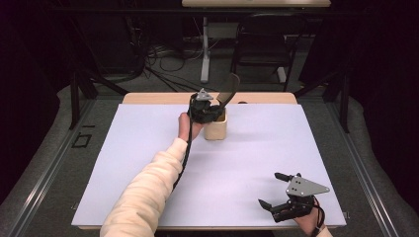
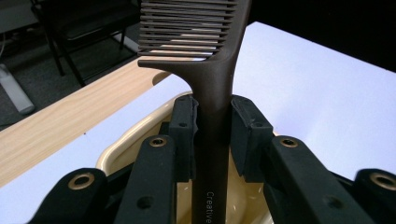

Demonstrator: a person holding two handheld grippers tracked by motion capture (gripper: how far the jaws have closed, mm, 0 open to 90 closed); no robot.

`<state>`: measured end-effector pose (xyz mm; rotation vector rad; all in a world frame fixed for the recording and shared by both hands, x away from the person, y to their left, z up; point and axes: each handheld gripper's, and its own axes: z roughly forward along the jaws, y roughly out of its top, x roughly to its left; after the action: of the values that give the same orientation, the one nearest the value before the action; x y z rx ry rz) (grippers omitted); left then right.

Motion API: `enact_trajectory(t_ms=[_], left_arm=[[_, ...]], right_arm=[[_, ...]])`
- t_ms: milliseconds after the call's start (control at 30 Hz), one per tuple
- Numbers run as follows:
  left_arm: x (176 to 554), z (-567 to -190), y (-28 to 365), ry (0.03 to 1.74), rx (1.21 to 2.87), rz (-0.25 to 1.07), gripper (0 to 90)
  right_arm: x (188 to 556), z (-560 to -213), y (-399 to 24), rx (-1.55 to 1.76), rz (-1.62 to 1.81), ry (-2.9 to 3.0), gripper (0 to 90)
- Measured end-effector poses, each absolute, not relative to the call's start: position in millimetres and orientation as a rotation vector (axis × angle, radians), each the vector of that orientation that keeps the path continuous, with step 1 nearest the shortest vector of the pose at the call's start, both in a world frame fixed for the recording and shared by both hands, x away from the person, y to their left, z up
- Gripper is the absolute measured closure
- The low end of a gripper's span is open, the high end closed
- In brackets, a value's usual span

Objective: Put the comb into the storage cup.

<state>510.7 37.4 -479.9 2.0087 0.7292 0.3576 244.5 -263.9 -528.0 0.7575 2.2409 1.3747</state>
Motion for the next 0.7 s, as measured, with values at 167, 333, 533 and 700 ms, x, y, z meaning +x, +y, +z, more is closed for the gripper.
enact_trajectory(t_ms=[167,333,533,700], left_arm=[[511.4,-481.4,37.2,0.733,2.018,0.347,72.0],[511.8,-483.1,36.3,0.74,2.032,0.338,72.0],[512.9,-484.7,35.3,0.749,2.053,0.336,72.0],[513.5,-485.1,35.4,0.755,2.072,0.329,71.9]], right_arm=[[244.6,-528.0,-263.9,0.756,1.374,2.24,0.0],[244.6,-528.1,-263.8,0.759,1.373,2.239,0.0],[244.7,-528.2,-263.7,0.758,1.372,2.239,0.0],[244.8,-528.3,-263.7,0.757,1.367,2.24,0.0]])
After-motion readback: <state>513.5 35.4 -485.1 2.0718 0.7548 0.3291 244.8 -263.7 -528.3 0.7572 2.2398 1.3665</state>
